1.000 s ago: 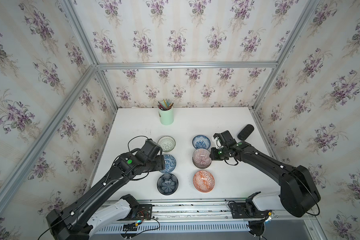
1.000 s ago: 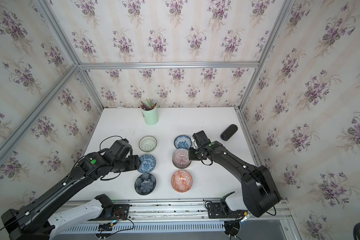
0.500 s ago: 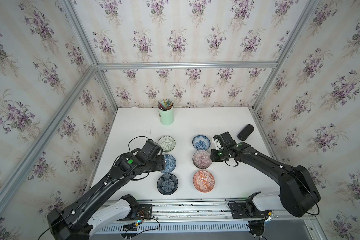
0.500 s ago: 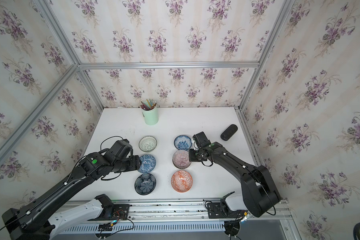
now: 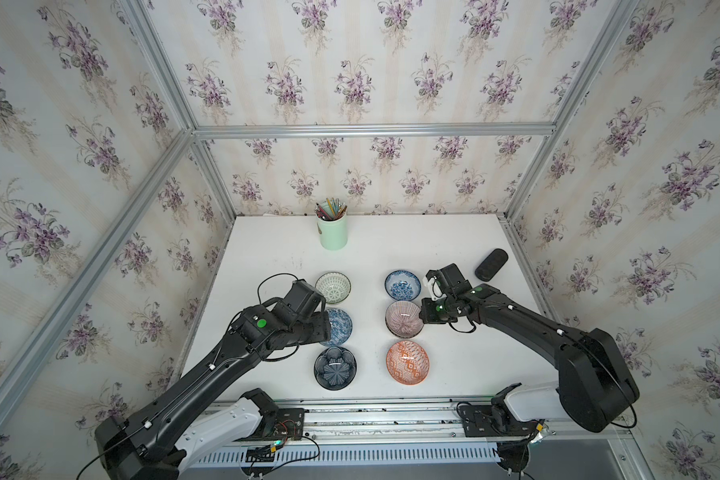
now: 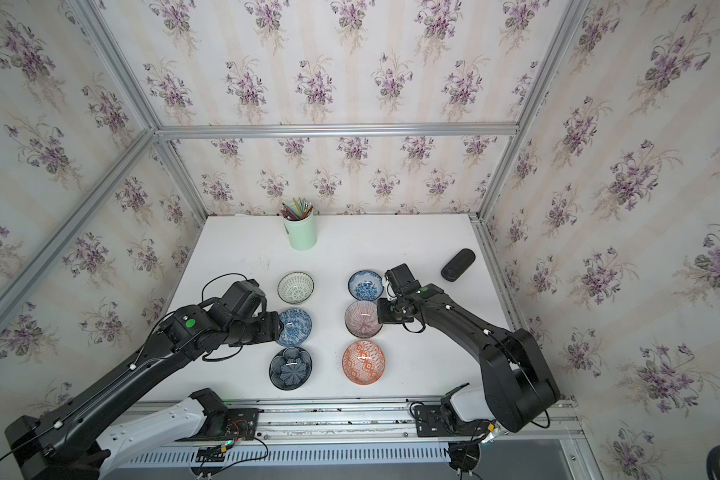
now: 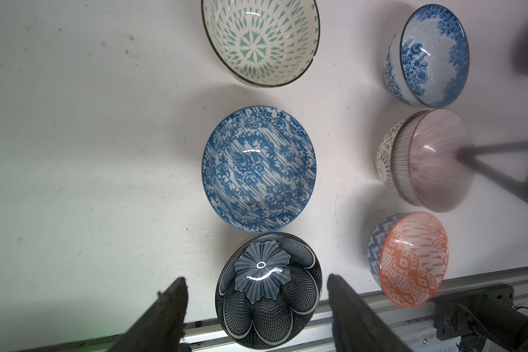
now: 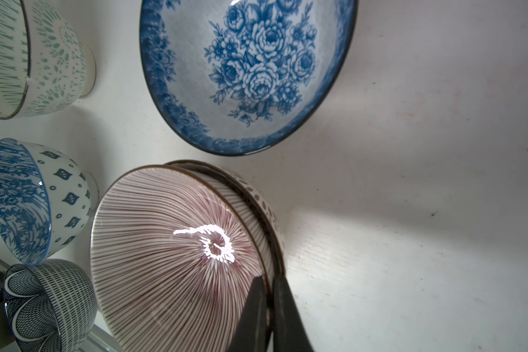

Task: Stack the bowls
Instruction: Place the bowl on the bowl.

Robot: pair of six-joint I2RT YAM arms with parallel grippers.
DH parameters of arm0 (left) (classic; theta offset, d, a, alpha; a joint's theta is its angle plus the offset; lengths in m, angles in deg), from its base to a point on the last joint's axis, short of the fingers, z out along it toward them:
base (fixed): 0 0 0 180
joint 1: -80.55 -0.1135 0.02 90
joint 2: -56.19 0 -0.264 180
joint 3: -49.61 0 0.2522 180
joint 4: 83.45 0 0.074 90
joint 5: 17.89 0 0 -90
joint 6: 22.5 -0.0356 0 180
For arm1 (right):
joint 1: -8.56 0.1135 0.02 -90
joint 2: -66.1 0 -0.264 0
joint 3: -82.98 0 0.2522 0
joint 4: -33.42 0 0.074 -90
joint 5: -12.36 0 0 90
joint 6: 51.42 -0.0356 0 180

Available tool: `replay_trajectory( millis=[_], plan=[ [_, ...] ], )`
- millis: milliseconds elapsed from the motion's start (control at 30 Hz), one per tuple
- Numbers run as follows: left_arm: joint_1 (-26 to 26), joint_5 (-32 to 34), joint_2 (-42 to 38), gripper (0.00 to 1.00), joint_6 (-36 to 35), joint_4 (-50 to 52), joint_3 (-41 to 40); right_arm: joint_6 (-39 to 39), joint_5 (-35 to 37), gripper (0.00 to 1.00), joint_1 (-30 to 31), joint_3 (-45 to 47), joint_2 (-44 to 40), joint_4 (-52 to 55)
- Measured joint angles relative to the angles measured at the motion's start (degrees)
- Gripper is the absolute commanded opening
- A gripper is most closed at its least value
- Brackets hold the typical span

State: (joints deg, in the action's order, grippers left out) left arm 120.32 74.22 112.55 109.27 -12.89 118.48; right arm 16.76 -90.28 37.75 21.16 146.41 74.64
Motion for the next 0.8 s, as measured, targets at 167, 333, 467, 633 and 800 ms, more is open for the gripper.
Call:
replay_trajectory(
  millis=[167, 333, 467, 633, 800],
  plan=[
    [0.0, 0.0, 0.1, 0.74, 0.0, -0.1, -0.1, 0.3, 0.0, 0.04, 0.2, -0.2, 0.4, -0.2],
    [0.0, 0.0, 0.4, 0.74, 0.0, -0.2, -0.1, 0.4, 0.1, 0.05, 0.4, -0.3, 0.5, -0.2],
    [0.0, 0.0, 0.6, 0.74, 0.0, -0.2, -0.1, 0.6, 0.5, 0.05, 0.4, -0.5, 0.5, 0.1],
    [0.0, -0.1, 0.8, 0.74, 0.0, -0.2, -0.1, 0.6, 1.0, 0.09, 0.4, -0.7, 0.4, 0.6],
    [0.0, -0.2, 1.2, 0.74, 0.0, -0.2, -0.1, 0.6, 1.2, 0.13, 0.4, -0.7, 0.4, 0.7]
  ],
)
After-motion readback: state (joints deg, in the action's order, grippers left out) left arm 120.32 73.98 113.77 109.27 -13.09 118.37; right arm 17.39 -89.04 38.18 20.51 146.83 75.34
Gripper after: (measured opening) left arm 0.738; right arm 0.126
